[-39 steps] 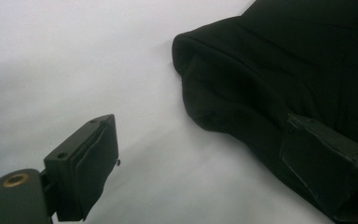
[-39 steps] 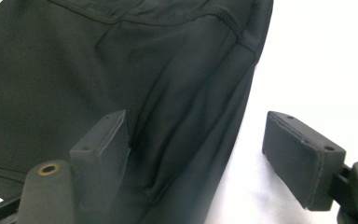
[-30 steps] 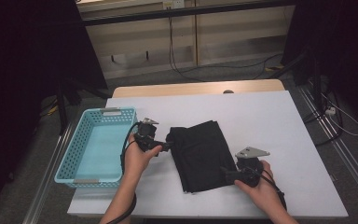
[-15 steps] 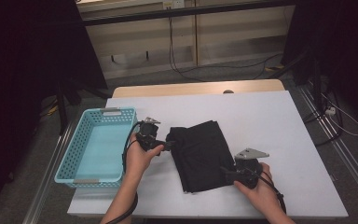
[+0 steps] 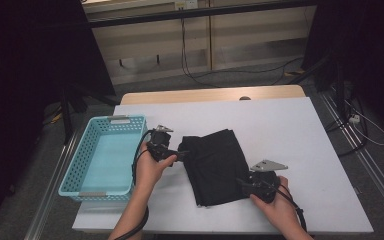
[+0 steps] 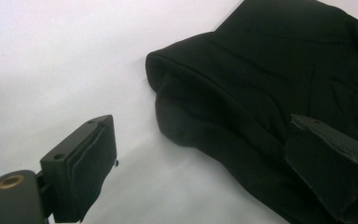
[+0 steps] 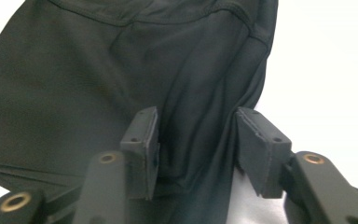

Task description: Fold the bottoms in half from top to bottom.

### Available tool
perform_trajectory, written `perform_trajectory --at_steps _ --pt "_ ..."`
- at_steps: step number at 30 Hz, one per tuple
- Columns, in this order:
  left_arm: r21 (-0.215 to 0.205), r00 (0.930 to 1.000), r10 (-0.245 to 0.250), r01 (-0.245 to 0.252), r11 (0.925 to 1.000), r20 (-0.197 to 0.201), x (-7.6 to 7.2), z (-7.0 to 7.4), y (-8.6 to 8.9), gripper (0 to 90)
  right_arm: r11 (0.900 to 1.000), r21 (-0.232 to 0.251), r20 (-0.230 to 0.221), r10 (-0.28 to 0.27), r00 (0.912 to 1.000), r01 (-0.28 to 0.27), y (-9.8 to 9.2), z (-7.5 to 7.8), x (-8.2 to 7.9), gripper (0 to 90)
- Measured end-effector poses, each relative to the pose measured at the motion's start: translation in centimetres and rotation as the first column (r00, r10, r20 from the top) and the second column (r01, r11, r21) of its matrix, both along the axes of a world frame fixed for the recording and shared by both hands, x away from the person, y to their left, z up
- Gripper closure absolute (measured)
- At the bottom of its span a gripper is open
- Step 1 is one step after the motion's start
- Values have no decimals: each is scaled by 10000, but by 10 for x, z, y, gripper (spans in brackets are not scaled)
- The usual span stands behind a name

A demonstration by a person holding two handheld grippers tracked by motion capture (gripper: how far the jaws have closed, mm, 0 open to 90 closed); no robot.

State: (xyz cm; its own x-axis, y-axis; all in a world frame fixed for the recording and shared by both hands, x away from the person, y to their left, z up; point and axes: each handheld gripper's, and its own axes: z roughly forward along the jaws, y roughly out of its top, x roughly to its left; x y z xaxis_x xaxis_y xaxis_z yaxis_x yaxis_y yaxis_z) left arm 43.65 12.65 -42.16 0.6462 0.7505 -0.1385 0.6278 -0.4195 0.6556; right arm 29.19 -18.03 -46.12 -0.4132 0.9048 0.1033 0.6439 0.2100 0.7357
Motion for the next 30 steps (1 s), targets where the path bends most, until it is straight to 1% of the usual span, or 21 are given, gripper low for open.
perform_trajectory --at_steps 3,10,15,19,26,28,30 --pt "-27 10000 -5 5 10000 -7 0 0 -1 96 9999 102 -17 34 10000 -33 1 0 0 562" --pt "-38 10000 -41 41 10000 37 0 1 -2 95 9999 131 -2 63 10000 -63 2 0 0 607" --pt "-54 10000 -36 36 10000 20 0 1 -4 94 9997 193 -46 163 9999 -162 4 0 0 688" --pt "-58 10000 -85 86 9999 44 -1 1 -5 94 9994 266 -131 213 9997 -209 6 1 1 735" --pt "-2 10000 -76 76 10000 -1 -1 0 -7 93 9993 288 -326 229 9992 -220 7 2 3 775" --pt "-32 10000 -87 87 10000 -12 -1 0 -7 93 9994 249 -259 247 9994 -240 8 2 2 784" --pt "-27 10000 -75 75 10000 34 -1 2 -6 91 9989 407 -191 247 9995 -239 7 1 1 788"
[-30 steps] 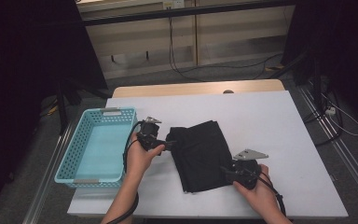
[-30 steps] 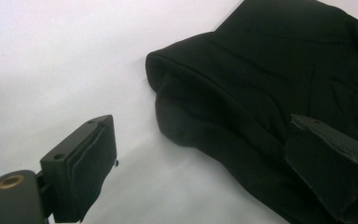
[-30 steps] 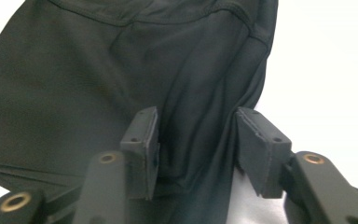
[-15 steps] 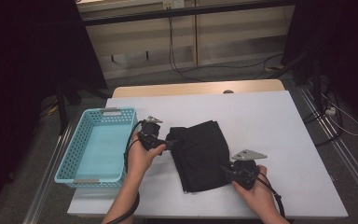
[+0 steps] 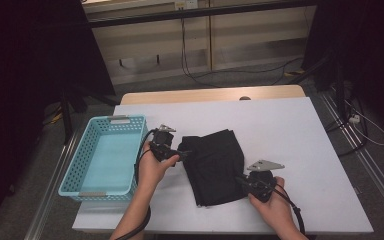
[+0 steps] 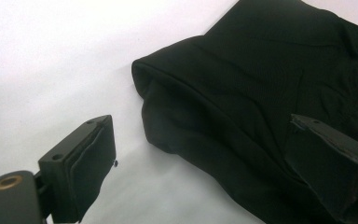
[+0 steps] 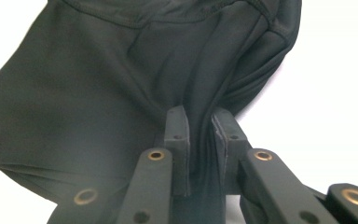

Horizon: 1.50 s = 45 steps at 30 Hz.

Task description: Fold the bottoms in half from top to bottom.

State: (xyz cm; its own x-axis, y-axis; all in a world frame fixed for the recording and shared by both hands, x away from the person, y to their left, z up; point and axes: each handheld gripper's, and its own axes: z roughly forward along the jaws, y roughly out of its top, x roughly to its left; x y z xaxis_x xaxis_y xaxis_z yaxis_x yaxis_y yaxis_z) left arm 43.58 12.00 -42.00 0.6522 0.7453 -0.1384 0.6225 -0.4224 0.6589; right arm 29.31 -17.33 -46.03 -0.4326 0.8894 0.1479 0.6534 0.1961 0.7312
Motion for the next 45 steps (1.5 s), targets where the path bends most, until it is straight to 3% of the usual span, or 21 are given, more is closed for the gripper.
perform_trajectory --at_steps 3,10,21,35,45 --pt "-133 9999 109 -109 9999 16 0 2 2 87 9981 616 -245 -78 9997 93 -5 -1 2 795" --pt "-291 9999 121 -124 9995 -117 2 3 5 78 9993 318 87 192 9998 -194 -4 3 3 808" --pt "-362 9991 306 -316 9988 -279 3 2 4 74 9977 612 323 283 9991 -303 -8 11 -1 811" --pt "98 9955 517 -510 9986 -792 18 -8 -4 104 9961 807 325 336 9989 -361 -13 13 -7 810" --pt "345 9927 963 -939 9950 -732 34 -15 -18 179 9959 808 247 384 9990 -403 -16 12 -11 809"
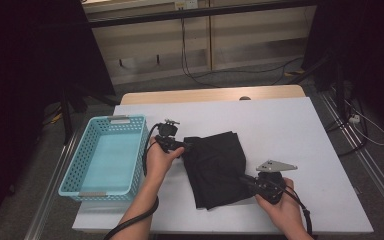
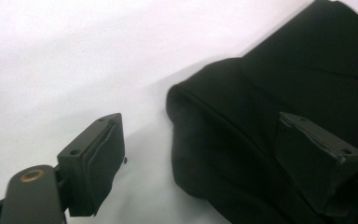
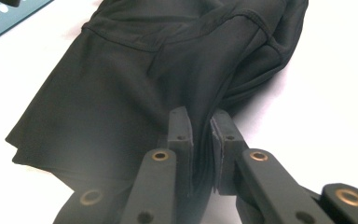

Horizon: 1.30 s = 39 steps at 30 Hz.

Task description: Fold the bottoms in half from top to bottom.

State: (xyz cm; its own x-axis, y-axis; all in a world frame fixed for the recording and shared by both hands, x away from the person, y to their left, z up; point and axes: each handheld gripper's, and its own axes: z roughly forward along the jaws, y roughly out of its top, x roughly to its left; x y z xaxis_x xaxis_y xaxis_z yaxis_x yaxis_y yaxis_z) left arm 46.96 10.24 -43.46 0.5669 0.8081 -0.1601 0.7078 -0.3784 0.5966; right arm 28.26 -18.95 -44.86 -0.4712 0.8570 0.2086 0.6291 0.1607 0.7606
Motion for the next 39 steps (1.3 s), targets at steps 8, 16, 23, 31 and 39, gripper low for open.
perform_trajectory --at_steps 8,16,23,31,39 --pt "483 9992 -44 63 9988 -385 4 -8 -7 233 10000 -38 3 43 10000 -43 0 -1 0 809" --pt "867 9972 -196 258 9959 -723 -1 -3 -17 454 9999 -91 -37 82 10000 -82 2 -2 1 808" --pt "398 9832 -329 407 9984 -1797 0 1 -18 775 9999 -113 -47 100 9999 -100 3 -2 1 808" --pt "765 9718 -318 510 9958 -2336 7 13 -20 804 9999 -96 78 95 9999 -94 4 -1 0 809" --pt "1375 9525 -348 797 9873 -3024 16 36 -22 809 9998 102 326 164 9993 -168 8 3 -1 810"
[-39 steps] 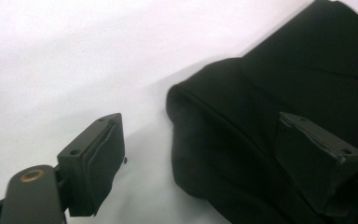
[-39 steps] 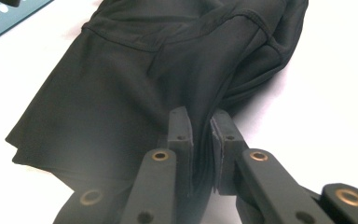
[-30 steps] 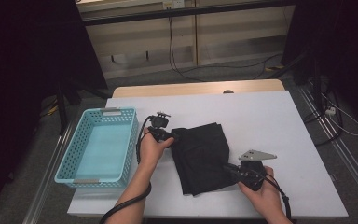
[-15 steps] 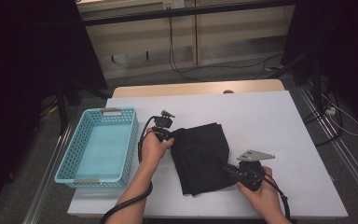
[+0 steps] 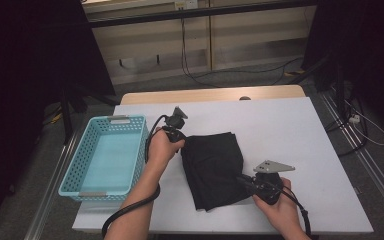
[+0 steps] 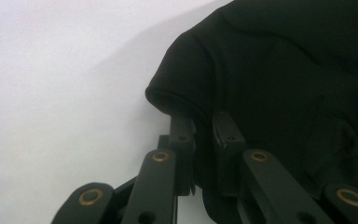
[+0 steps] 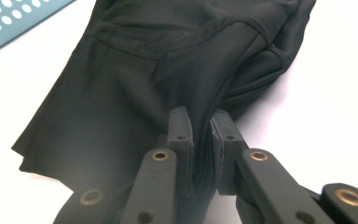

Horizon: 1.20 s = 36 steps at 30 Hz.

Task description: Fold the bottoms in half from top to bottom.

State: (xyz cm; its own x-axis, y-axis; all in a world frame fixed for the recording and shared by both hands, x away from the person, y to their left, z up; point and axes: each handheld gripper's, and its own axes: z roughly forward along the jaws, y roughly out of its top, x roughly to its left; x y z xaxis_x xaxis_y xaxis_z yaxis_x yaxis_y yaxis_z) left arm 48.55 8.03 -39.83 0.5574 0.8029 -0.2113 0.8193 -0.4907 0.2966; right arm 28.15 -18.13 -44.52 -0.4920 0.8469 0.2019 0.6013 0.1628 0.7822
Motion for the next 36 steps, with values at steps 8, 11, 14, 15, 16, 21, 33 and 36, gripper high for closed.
perform_trajectory --at_steps 8,11,14,15,16,21,33,36 --pt "580 9986 -33 63 9983 -522 6 16 -1 810 9999 91 258 137 9996 -139 5 4 -1 811" --pt "772 9986 -17 58 9970 -535 8 25 0 811 9998 136 322 170 9993 -175 7 5 -2 811" --pt "843 9988 -74 116 9964 -494 10 35 0 812 9996 133 442 233 9988 -239 10 6 -2 811" --pt "887 9989 -48 90 9960 -475 10 38 0 812 9996 144 495 223 9985 -231 11 7 -3 811" --pt "887 9989 -48 90 9960 -475 10 38 0 812 9996 144 495 223 9985 -231 11 7 -3 811" --pt "1007 9989 -231 272 9945 -418 9 53 -2 812 9991 358 783 216 9967 -245 14 13 -4 811" --pt "1200 9981 -320 382 9920 -531 13 76 -2 813 9982 582 1558 61 9878 -154 21 24 -9 813" --pt "1246 9978 -324 394 9914 -573 14 80 0 813 9977 660 1624 59 9867 -168 22 24 -9 813"
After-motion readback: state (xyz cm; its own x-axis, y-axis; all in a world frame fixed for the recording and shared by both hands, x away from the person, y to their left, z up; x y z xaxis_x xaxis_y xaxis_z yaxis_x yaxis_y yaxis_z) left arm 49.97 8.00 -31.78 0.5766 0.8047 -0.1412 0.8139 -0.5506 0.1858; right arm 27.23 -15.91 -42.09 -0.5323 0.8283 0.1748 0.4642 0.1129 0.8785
